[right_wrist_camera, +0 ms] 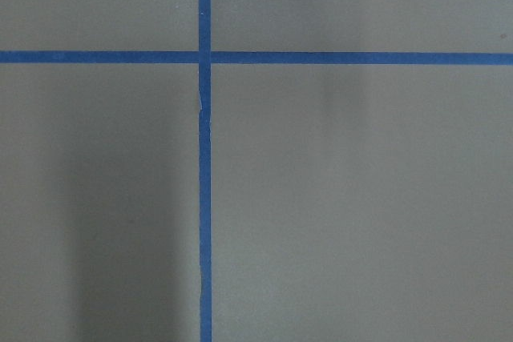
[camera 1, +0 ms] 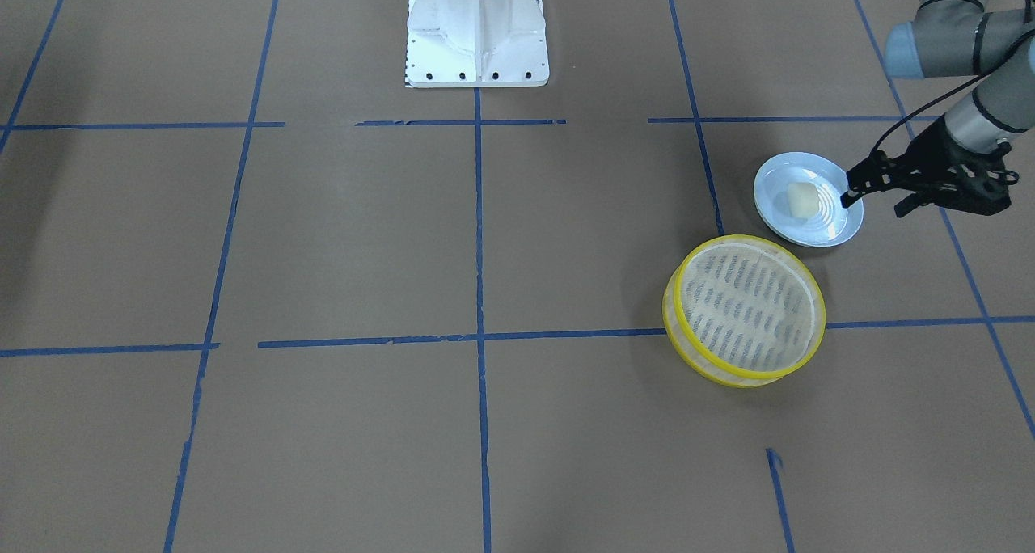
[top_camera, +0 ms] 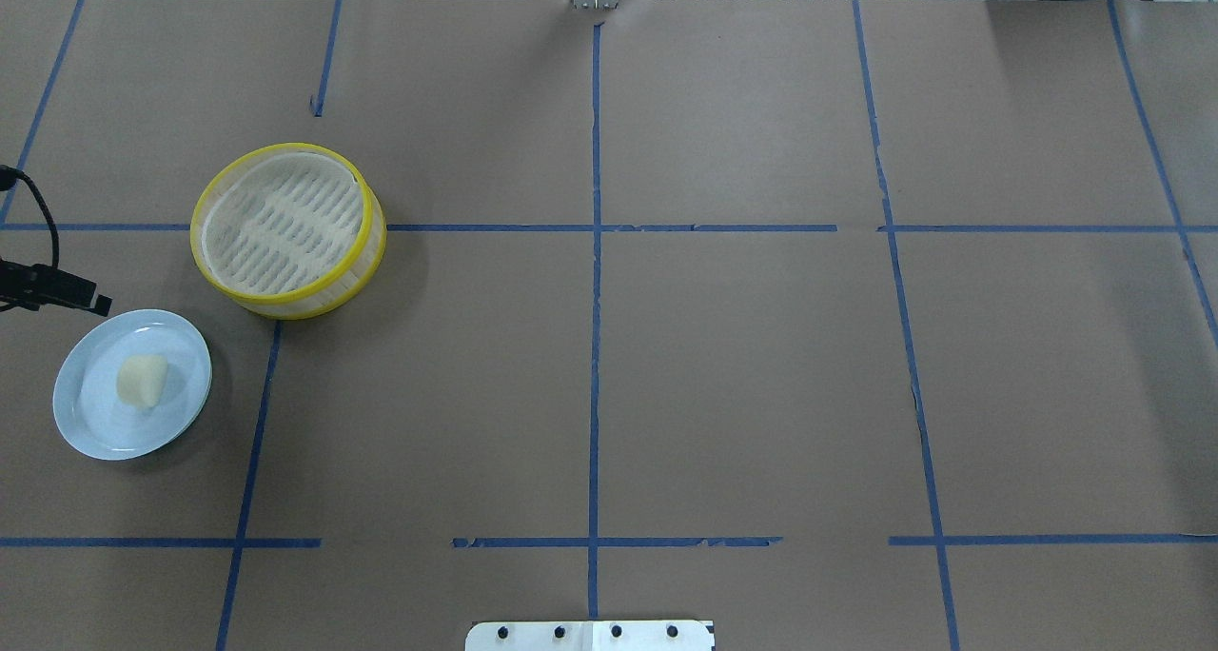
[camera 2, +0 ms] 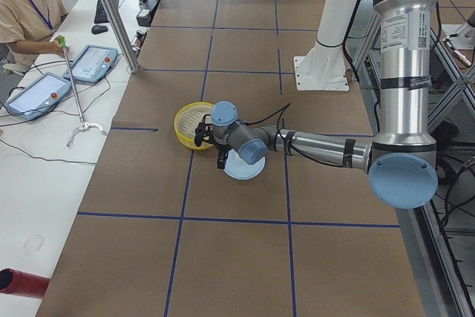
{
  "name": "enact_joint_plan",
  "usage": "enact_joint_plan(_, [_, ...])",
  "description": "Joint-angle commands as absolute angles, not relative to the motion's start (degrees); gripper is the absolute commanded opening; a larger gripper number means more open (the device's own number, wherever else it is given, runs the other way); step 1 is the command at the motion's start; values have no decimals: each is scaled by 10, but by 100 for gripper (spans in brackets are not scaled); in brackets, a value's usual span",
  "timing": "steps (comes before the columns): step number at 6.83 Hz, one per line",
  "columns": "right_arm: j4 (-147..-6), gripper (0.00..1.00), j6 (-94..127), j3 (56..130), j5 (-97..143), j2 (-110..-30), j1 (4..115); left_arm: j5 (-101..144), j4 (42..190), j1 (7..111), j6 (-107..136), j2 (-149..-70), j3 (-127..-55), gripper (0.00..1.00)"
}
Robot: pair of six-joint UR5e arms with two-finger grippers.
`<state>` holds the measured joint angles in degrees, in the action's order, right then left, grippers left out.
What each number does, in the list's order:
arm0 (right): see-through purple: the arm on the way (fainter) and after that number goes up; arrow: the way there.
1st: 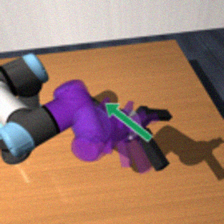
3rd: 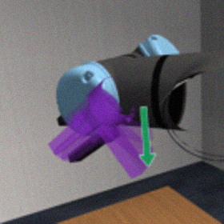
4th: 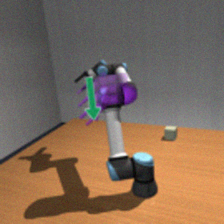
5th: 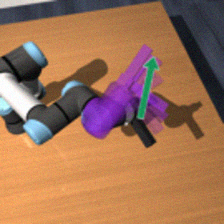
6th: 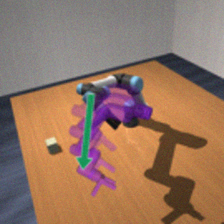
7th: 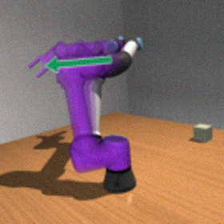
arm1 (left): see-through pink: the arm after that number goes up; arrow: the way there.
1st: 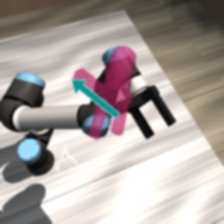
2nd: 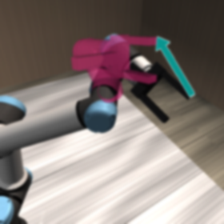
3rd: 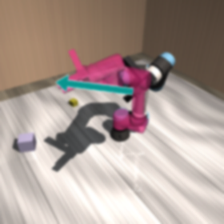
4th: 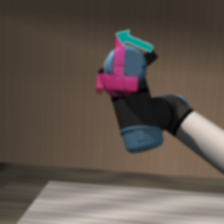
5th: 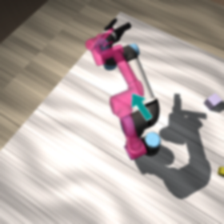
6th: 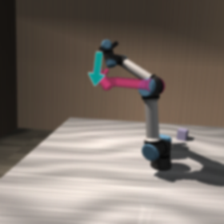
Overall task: Place bun in steamer
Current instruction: 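Move the left gripper down over the bun on the white plate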
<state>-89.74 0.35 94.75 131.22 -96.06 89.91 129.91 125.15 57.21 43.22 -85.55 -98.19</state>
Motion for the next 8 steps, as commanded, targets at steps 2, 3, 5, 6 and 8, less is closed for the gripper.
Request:
enact_joint_plan(2, [-897,100,4,947,1312,-961,899,1252,1238,493,523,-853,-985,98])
enact_joint_plan(3, [-897,100,4,947,1312,-961,899,1252,1224,489,525,-853,-985,97])
enact_joint_plan(5, [-897,100,4,947,1312,-961,899,1252,1224,477,533,-853,-982,93])
enact_joint_plan(6, [-897,100,4,947,1312,-961,899,1252,1223,476,536,-853,-980,89])
enact_joint_plan(8, [-897,100,4,947,1312,-961,899,1255,1223,475,536,-853,-977,83])
